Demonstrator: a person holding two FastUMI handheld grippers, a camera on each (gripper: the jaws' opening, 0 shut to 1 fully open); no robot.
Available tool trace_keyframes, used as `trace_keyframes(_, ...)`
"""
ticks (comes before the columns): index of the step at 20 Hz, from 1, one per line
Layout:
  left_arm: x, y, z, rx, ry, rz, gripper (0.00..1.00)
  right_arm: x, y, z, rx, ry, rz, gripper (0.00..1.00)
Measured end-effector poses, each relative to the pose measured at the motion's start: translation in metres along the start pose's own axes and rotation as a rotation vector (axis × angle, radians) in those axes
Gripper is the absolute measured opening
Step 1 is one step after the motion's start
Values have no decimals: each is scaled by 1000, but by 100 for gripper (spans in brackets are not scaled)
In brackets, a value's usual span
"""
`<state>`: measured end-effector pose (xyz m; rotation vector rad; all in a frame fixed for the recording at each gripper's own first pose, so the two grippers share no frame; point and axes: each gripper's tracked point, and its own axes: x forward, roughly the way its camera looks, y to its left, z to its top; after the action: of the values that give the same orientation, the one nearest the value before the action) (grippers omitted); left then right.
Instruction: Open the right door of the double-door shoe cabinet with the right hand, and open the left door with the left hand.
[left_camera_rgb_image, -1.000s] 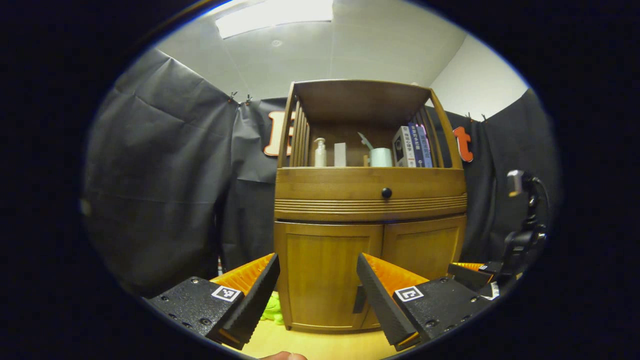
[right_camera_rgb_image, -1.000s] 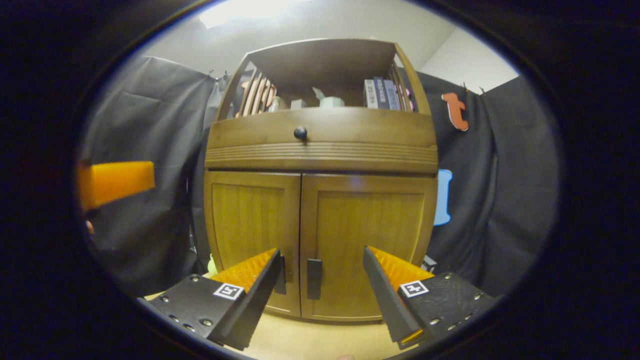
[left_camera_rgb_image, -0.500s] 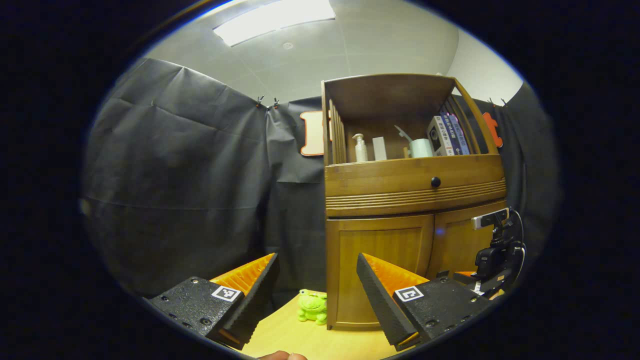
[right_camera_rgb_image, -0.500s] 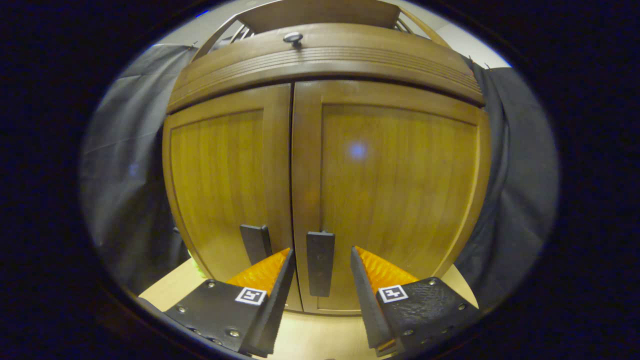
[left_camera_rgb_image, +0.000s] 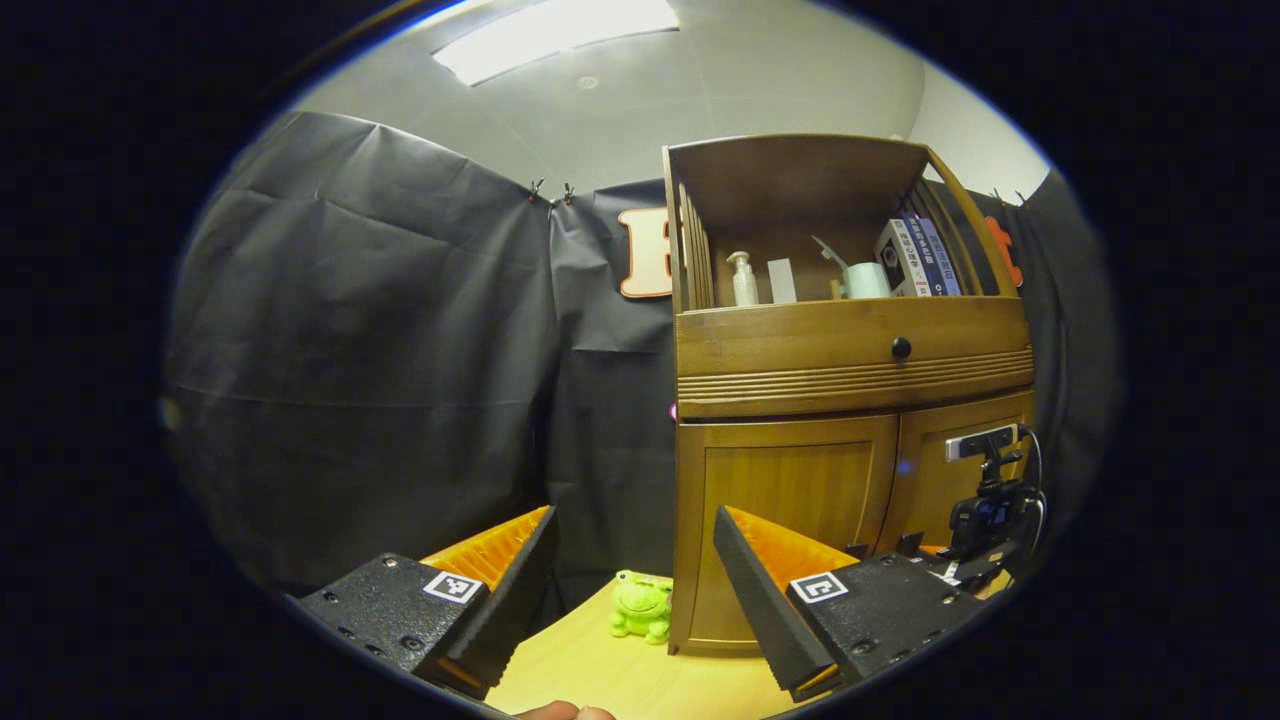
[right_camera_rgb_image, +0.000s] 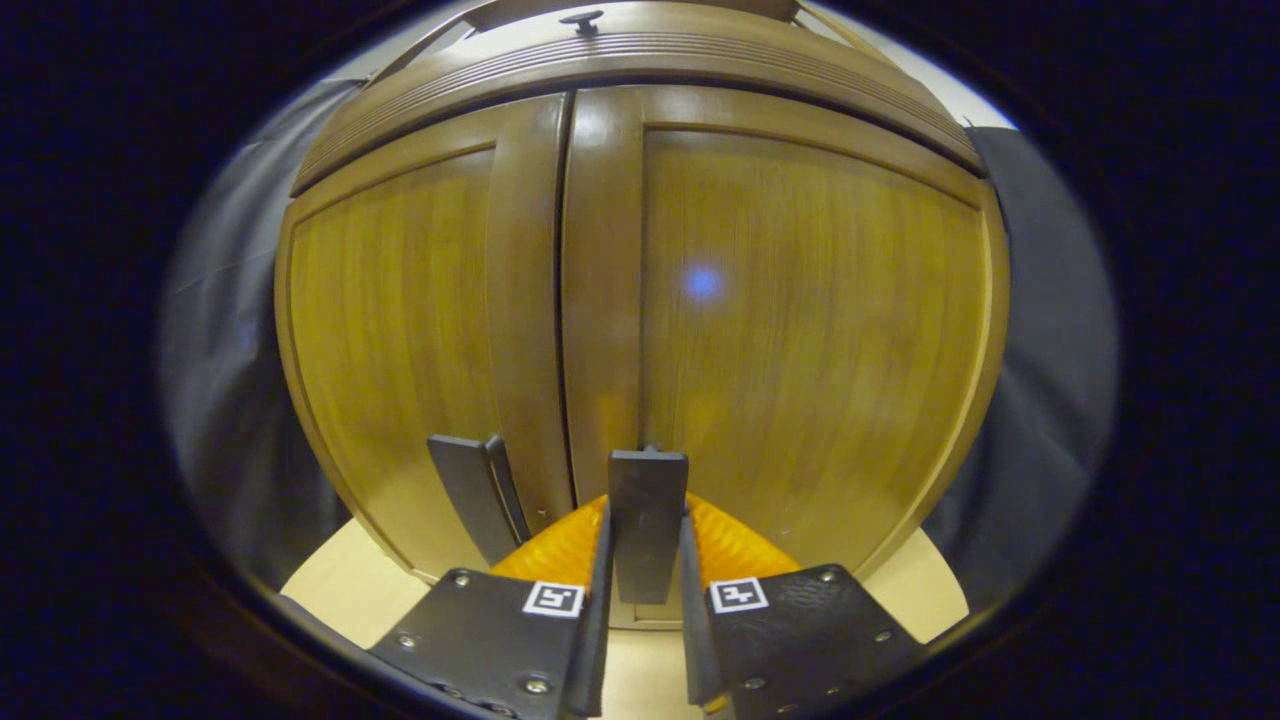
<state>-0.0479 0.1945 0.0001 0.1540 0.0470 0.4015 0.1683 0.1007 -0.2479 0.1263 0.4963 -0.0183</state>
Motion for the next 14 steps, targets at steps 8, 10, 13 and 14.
trace_keyframes(8, -2, -35, 2, -12, 0, -97, 93, -16, -9, 12, 33, -9, 18, 26)
trace_keyframes(10, -5, -45, 1, -18, 5, -128, 93, -12, -12, 14, 46, -3, 15, 26)
trace_keyframes(13, -12, -60, -1, -19, 14, -168, 93, -18, -19, 21, 67, 4, 10, 26)
trace_keyframes(14, -15, -65, -1, -21, 16, -182, 93, -19, -22, 25, 71, 4, 6, 26)
